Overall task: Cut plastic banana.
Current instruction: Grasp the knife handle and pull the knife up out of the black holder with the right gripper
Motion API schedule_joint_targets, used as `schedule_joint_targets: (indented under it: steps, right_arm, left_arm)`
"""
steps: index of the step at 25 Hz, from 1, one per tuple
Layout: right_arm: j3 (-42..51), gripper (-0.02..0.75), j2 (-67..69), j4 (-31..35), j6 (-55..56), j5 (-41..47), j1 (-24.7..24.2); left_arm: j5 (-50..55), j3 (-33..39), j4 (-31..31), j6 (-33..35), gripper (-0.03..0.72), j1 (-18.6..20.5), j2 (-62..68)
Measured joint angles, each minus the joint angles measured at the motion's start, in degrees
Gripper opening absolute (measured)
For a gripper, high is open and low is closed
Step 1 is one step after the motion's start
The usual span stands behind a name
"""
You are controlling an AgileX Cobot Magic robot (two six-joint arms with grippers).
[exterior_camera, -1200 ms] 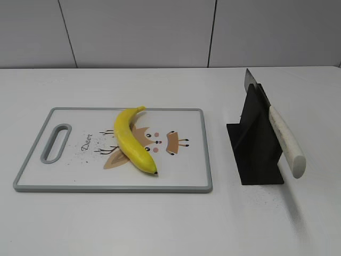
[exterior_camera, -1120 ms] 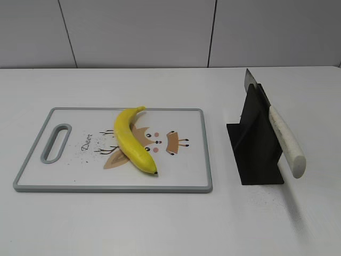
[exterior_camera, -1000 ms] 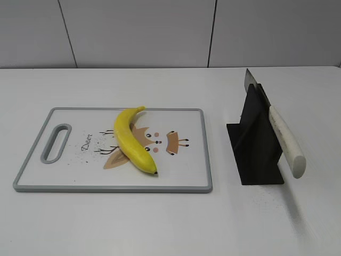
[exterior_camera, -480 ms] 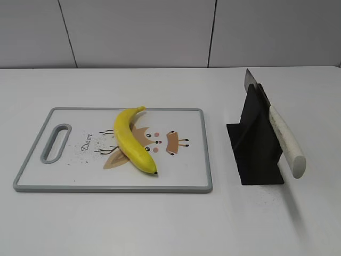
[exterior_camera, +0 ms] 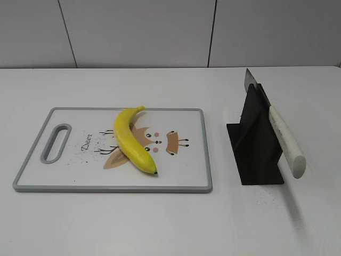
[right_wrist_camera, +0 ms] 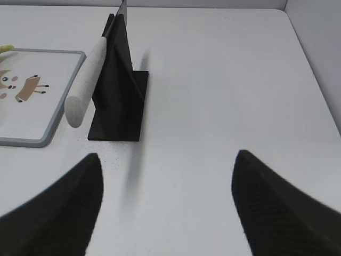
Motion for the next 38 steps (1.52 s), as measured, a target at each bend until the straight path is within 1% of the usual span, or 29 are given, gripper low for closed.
schedule_joint_targets:
  steps: [3,5,6,9,10,11,15,19,22,28,31,33,38]
  right_arm:
    - [0.00,0.590,0.00,0.06,0.00,0.00,0.00]
    - [0.00,0.590,0.00,0.06,0.00,0.00,0.00]
    - [0.00,0.590,0.00,0.06,0.00,0.00,0.00]
    - [-0.30,0.590,-0.06,-0.31,0.00,0.00,0.00]
    - [-0.89,0.590,-0.06,-0.50,0.00,-0.05,0.00]
    - [-1.61,0.590,0.25,-0.50,0.00,-0.24,0.00]
    - [-5.94,0.590,6.29,-0.61,0.00,-1.64,0.00]
    - [-12.59,0.590,19.20,-0.61,-0.05,-0.42,0.00]
    - [-18.88,0.590,30.39,-0.01,-0.05,2.72,0.00]
    - [-31.49,0.590,51.38,5.94,-0.05,9.98,0.80]
    - [-36.60,0.590,60.21,8.07,-0.05,13.24,2.91]
    - [-39.28,0.590,65.64,8.81,-0.05,13.73,5.17]
    - [-44.45,0.554,77.22,7.81,2.20,14.00,11.76]
  left_arm:
    - [0.00,0.00,0.00,0.00,0.360,0.00,0.00]
    - [0.00,0.00,0.00,0.00,0.395,0.00,0.00]
    - [0.00,0.00,0.00,0.00,0.433,0.00,0.00]
    - [0.00,0.00,0.00,0.00,0.590,0.00,0.00]
    - [0.00,0.00,0.00,0.00,0.625,0.00,0.00]
    - [0.00,0.00,0.00,0.00,0.639,0.00,0.00]
    - [0.00,0.00,0.00,0.00,0.649,0.00,0.00]
    - [0.00,0.00,0.00,0.00,0.648,0.00,0.00]
    - [0.00,0.00,0.00,0.00,0.645,0.00,0.00]
    - [0.00,0.00,0.00,0.00,0.636,0.00,0.00]
    - [0.00,0.00,0.00,0.00,0.633,0.00,0.00]
    - [0.00,0.00,0.00,0.00,0.628,0.00,0.00]
    - [0.00,0.00,0.00,0.00,0.620,0.00,0.00]
